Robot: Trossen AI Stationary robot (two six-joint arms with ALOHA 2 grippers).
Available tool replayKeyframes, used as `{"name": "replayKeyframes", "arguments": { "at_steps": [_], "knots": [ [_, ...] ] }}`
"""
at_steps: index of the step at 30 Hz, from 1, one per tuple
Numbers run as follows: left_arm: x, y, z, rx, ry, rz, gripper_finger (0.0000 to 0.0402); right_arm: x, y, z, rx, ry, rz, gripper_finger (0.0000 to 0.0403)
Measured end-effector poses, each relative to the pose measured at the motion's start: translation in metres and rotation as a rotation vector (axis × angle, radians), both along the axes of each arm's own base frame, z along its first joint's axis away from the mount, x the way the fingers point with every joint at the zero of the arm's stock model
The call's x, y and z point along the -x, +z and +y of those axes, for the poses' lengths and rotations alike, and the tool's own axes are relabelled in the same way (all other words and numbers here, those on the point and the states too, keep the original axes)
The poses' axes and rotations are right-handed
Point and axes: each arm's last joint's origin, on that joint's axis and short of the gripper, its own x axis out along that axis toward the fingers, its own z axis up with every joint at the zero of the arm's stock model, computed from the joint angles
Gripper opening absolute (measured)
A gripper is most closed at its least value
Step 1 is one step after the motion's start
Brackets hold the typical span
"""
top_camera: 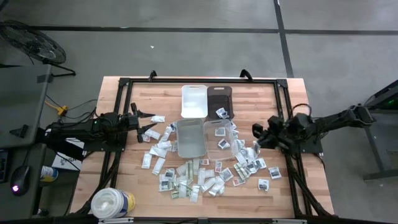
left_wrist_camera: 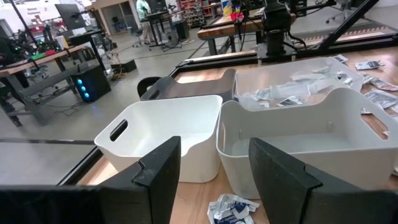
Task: Pick & Place First Aid Supplies
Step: Put the gray towelette pack into the transparent bin
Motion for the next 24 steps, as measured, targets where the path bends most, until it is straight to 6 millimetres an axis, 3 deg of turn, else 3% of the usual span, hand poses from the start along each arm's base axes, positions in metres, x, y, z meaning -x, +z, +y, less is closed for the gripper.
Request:
{"name": "replayKeyframes", "arguments": {
  "at_steps": [4,9,15,19,24],
  "knots": [
    [0.000,0.000,0.000,0.000,0.000,0.000,0.0189,-0.005,-0.017,-0.005,-0.026,-0.088,0.192,0.0001],
    [0.000,0.000,0.000,0.000,0.000,0.000,0.0189,-0.008,-0.025,-0.015,-0.056,-0.251,0.300,0.0001],
    [0.000,0.000,0.000,0.000,0.000,0.000,0.0189,-0.022,-0.024,-0.028,-0.057,-0.487,0.670,0.0001],
    [0.000,0.000,0.000,0.000,0.000,0.000,0.0189,-0.041,-0.009,-0.033,-0.058,-0.529,0.800,0.0001],
    [0.000,0.000,0.000,0.000,0.000,0.000,0.0189,-0.075,-0.008,-0.040,-0.119,-0.564,0.944,0.0001]
  ]
}}
